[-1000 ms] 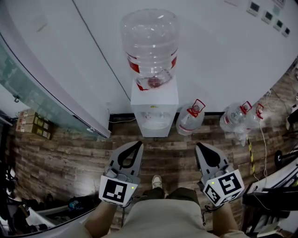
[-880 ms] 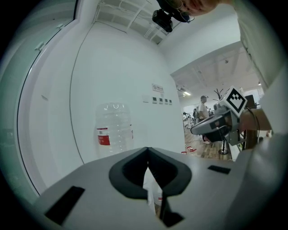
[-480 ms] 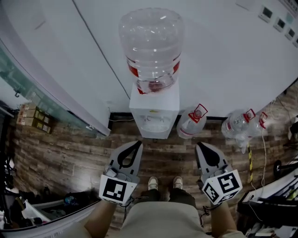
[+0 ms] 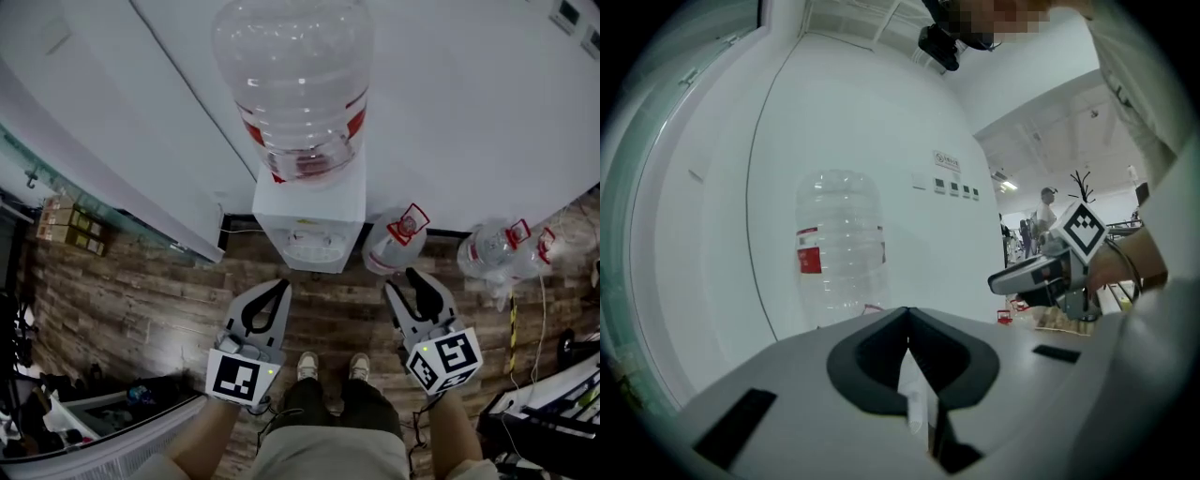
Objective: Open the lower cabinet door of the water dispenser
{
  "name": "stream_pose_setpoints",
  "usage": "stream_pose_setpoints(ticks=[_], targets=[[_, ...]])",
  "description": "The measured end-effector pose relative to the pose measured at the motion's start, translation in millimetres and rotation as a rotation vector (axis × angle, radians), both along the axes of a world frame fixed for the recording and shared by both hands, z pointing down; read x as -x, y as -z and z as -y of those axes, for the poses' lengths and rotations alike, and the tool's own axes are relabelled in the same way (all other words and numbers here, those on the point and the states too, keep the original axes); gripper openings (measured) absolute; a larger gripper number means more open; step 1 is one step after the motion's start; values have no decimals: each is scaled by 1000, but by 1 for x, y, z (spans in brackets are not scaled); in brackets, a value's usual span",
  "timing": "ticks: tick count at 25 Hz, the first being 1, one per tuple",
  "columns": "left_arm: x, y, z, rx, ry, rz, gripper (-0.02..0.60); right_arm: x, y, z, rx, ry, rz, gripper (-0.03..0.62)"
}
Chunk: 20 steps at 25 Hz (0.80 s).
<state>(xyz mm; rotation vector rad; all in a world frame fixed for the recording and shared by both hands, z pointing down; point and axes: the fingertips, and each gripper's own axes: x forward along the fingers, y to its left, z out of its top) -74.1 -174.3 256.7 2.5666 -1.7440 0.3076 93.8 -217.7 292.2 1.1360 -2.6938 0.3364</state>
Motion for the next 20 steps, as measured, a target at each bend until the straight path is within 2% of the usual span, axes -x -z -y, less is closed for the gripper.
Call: stream_pose_setpoints(ticks=[5,10,20], targets=[[-9,-47,26,9,0,-6,6,4,-62,27,12,36,-27,255],[-13,-106,50,32,0,-8,6,11,-126,53,26,53,-27,305],[-14,-238,84,89,-7,-19,6,26,-280,89,67,99,-60,334]])
